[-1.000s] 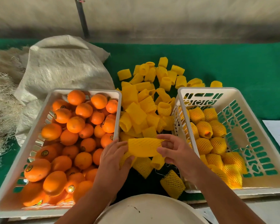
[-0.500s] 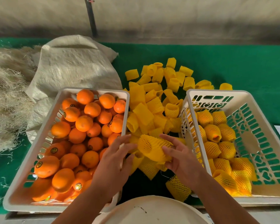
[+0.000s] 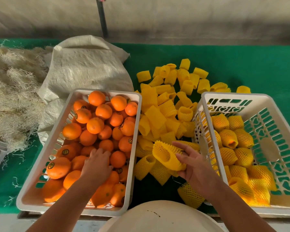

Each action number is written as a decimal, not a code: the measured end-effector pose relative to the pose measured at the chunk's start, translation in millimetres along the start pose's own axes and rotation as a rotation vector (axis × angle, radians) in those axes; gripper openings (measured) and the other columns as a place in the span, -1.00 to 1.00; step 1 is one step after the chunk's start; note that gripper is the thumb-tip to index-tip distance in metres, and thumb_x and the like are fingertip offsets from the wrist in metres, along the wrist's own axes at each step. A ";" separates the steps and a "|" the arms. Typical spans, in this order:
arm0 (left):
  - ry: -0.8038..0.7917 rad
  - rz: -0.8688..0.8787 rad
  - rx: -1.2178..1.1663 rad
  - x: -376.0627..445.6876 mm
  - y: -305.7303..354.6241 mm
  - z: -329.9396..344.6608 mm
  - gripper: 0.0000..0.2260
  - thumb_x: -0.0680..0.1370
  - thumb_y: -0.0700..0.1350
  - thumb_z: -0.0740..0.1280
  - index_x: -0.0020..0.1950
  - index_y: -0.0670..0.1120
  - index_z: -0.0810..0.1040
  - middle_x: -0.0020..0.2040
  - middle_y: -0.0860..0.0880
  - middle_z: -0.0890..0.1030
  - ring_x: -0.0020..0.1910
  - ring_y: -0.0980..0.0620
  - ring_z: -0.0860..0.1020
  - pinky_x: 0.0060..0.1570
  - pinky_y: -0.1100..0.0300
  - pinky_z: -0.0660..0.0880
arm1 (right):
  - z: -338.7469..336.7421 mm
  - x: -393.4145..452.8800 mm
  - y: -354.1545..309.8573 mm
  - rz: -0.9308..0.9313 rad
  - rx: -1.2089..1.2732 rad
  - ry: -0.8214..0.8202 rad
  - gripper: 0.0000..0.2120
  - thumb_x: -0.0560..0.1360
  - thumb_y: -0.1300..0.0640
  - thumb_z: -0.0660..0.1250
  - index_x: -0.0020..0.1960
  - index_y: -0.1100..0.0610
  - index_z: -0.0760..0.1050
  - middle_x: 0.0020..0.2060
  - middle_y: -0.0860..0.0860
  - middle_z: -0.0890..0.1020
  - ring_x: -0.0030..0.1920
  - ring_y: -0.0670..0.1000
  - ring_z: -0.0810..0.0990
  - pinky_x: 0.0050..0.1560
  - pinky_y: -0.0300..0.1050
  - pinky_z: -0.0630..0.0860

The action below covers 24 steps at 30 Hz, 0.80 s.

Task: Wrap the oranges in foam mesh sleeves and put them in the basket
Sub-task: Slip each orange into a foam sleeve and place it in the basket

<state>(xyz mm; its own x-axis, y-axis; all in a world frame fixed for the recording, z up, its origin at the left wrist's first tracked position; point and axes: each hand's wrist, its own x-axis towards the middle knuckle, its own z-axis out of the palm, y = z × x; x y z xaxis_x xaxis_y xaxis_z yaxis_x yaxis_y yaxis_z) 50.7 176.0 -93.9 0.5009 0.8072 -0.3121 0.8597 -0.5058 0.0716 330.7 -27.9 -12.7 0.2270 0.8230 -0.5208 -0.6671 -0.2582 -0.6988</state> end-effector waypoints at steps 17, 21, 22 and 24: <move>0.065 -0.048 -0.190 34.3 43.0 7.5 -0.43 0.51 0.29 0.37 0.38 0.04 0.32 0.29 0.00 0.50 0.33 -0.09 0.48 0.34 -0.13 0.44 | -0.3 -11.8 3.4 -0.007 -0.056 0.067 -0.61 0.51 0.16 0.41 0.32 -0.05 0.63 0.14 0.10 0.70 -0.18 0.07 0.63 -0.46 -0.18 0.49; 0.045 -0.066 -0.206 44.9 50.2 8.4 -0.34 0.53 0.26 0.38 0.50 0.01 0.22 0.38 -0.02 0.45 0.39 -0.10 0.44 0.37 -0.14 0.43 | 0.8 -13.0 3.0 -0.002 -0.081 0.075 -0.61 0.50 0.14 0.42 0.32 -0.07 0.63 0.14 0.06 0.70 -0.16 0.08 0.64 -0.45 -0.18 0.49; 0.040 -0.071 -0.211 47.6 52.0 9.0 -0.33 0.54 0.25 0.39 0.50 0.00 0.20 0.38 -0.03 0.45 0.38 -0.11 0.45 0.35 -0.12 0.45 | 1.4 -12.8 2.8 -0.001 -0.083 0.076 -0.60 0.49 0.13 0.42 0.31 -0.07 0.63 0.13 0.06 0.71 -0.16 0.07 0.64 -0.45 -0.18 0.49; 0.041 -0.083 -0.242 51.8 54.1 10.0 -0.34 0.53 0.22 0.42 0.47 0.01 0.20 0.31 -0.03 0.48 0.29 -0.10 0.51 0.24 -0.09 0.53 | 2.1 -12.4 3.1 0.004 -0.086 0.081 -0.60 0.48 0.12 0.43 0.30 -0.07 0.64 0.13 0.05 0.71 -0.16 0.07 0.64 -0.47 -0.18 0.49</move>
<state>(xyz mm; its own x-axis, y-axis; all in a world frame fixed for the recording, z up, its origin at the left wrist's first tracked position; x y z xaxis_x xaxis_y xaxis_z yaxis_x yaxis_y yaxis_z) 122.2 187.4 -115.6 0.4274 0.8570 -0.2880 0.8943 -0.3542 0.2734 324.3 -37.8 -7.3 0.2832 0.7792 -0.5592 -0.6052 -0.3071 -0.7344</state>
